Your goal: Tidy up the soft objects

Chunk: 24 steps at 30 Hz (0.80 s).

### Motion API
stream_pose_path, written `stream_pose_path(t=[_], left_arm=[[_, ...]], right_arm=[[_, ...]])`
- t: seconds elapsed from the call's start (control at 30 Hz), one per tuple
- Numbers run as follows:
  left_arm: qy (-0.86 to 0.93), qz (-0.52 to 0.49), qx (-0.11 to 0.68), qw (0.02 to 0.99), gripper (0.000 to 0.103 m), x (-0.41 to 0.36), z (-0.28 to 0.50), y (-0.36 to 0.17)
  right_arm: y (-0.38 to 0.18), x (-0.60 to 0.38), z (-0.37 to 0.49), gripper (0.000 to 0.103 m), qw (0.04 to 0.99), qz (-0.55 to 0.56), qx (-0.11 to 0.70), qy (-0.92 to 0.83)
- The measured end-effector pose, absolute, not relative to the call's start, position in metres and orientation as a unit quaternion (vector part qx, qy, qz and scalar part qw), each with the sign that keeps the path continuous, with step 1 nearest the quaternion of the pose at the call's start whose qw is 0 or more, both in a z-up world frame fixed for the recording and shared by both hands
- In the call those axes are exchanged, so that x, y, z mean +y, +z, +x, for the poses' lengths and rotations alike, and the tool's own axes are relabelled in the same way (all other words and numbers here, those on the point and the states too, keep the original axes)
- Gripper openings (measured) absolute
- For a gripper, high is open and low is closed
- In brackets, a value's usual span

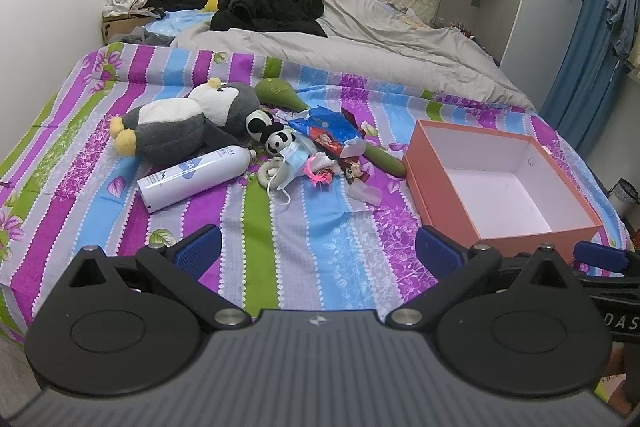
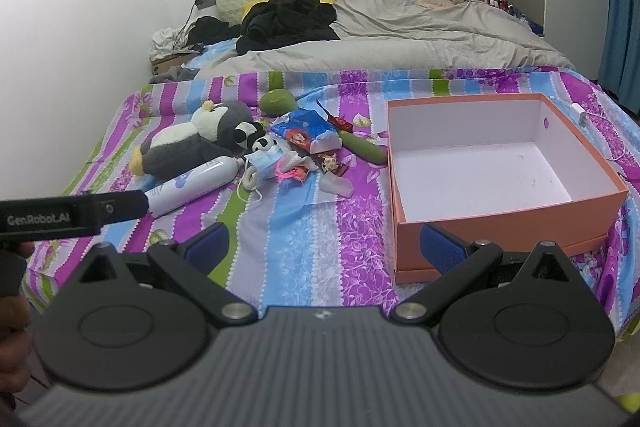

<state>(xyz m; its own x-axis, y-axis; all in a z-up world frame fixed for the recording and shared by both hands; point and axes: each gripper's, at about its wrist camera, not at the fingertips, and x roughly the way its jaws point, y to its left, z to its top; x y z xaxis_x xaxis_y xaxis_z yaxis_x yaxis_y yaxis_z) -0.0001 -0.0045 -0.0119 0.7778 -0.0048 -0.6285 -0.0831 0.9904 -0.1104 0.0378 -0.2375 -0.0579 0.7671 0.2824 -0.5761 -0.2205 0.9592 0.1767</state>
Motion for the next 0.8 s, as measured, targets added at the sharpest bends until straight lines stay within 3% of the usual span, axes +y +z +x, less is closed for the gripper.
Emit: stream_pose_path(t=[0.8], left_arm=[[0.021,-0.072,0.346,0.935,0.103,0.0004,0.0048,-0.0165]], right_arm=[[-0.0648,-0.2365,0.0401,0.103,0.936,0.05,0.323,0.13]])
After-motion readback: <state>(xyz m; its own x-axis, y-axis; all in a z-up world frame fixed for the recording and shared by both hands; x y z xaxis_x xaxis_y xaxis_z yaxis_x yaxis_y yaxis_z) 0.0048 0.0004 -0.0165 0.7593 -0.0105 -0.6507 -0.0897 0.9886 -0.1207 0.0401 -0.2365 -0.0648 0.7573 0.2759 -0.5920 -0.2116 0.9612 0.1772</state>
